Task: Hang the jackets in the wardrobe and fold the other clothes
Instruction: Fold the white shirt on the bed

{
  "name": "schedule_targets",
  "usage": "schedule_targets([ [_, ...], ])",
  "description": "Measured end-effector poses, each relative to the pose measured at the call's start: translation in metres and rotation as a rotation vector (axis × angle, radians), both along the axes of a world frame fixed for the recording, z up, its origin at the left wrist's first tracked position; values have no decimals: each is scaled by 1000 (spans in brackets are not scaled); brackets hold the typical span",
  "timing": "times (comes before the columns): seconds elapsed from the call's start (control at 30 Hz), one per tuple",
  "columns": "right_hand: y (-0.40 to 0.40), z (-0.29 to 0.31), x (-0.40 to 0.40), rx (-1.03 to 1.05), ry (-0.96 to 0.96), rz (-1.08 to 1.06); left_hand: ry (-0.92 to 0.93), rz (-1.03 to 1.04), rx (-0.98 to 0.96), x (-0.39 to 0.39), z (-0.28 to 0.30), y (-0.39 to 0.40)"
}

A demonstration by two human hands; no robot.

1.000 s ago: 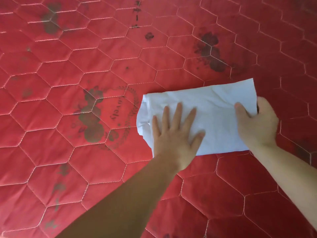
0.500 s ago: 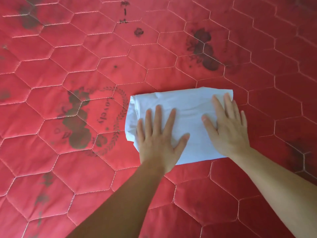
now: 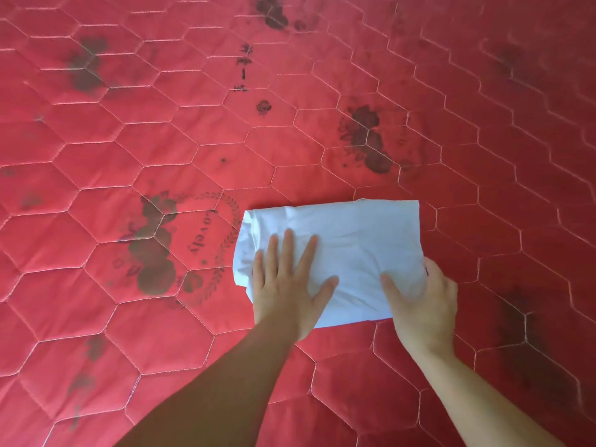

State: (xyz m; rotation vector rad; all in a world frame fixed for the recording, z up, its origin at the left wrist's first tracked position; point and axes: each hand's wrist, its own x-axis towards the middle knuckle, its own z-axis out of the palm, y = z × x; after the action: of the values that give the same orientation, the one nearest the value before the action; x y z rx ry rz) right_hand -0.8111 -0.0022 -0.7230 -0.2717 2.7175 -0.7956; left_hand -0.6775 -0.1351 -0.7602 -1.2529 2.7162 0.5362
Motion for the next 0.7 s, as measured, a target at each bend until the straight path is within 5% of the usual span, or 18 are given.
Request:
schedule_targets([
  [0.13, 20, 12, 24, -143, -237, -468, -78, 52, 44, 0, 6, 5],
  [0.37, -12, 18, 36, -599, -1006, -569, -95, 175, 178, -1, 15, 21],
  [0.57, -47, 26, 18, -838, -916, -562, 116, 352, 494, -10, 38, 4],
  [0.7, -53, 94, -10, -816, -827, -175, 449, 472, 768, -12, 98, -29],
])
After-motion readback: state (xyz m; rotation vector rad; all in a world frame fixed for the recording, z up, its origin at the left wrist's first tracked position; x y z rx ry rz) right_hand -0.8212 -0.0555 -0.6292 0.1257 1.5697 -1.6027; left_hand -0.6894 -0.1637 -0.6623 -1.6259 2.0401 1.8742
